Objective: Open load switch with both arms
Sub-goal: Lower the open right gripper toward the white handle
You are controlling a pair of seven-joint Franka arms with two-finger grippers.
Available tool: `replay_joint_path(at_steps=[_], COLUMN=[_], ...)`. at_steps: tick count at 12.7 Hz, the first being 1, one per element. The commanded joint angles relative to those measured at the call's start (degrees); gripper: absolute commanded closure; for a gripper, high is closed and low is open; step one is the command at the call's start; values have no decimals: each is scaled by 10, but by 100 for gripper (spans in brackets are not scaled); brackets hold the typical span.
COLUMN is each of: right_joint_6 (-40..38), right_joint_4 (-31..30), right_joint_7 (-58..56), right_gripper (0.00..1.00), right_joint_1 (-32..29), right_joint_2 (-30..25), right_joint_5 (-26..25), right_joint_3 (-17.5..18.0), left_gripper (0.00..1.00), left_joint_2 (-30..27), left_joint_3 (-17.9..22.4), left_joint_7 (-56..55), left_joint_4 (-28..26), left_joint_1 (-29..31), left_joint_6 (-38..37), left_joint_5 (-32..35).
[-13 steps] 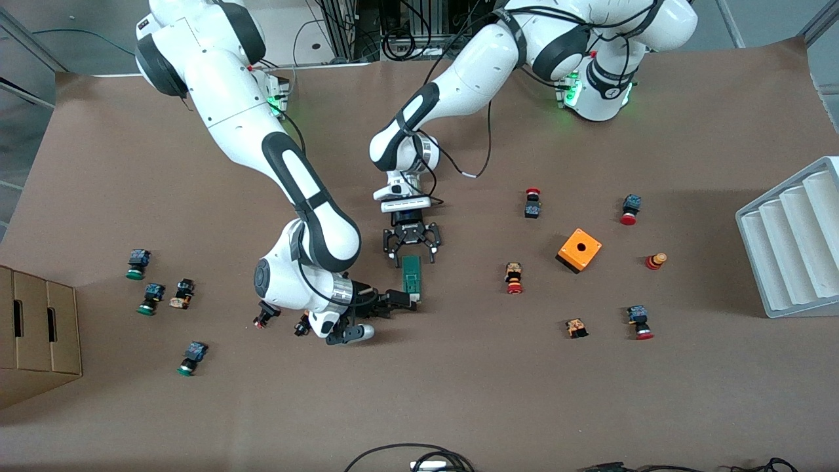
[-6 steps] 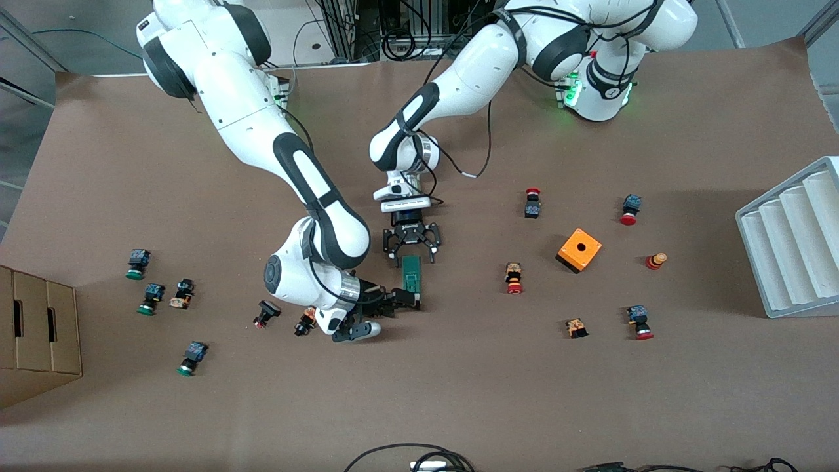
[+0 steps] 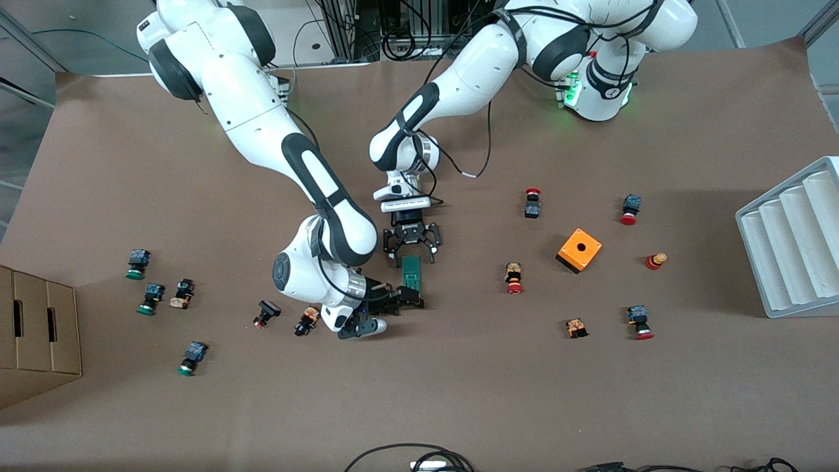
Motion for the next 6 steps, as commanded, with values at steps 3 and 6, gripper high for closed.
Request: replay_joint_path(at_steps=[3, 6], right_joint_6=[23, 28], right_joint_4=[15, 12], right_joint_7=[-6, -6], right_gripper=[13, 17], right_joint_1=[14, 16], right_joint_2=[11, 11], right_joint_5=[21, 22], right_joint_3=[-5, -5], left_gripper=[0, 0], left_joint_2=[28, 28], left_joint_3=[4, 4], left_joint_7=[-3, -3], left_joint_4=[19, 19], left_joint_1=[-10, -10], left_joint_6=[0, 0], left_joint_5=[0, 0])
